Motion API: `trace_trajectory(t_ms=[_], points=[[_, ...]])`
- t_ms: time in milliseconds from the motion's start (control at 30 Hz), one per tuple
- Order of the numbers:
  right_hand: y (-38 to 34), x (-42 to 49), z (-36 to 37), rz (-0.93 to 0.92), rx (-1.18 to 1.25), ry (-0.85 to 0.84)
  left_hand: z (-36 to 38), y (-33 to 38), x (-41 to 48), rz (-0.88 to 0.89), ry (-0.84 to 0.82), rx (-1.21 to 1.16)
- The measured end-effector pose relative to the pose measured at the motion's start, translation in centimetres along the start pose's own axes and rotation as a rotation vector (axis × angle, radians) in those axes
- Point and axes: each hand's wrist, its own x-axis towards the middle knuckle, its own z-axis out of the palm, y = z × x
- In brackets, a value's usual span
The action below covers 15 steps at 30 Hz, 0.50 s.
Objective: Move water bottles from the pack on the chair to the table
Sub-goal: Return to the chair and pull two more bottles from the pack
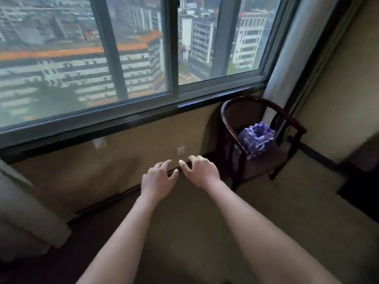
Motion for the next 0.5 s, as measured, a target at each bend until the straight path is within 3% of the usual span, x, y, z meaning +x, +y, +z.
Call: trace_trajectory(t_ms=[267, 500], points=[[25.3, 5.1, -7.9, 0.193, 0.073, -0.007, 14.4, 21.7, 8.2, 0.083, -0.094, -0.075], [40.4, 12.9, -13.5, 0.287, 0.092, 0.075, 22.9, 35.4, 17.9, 0.207, -0.144, -0.125]])
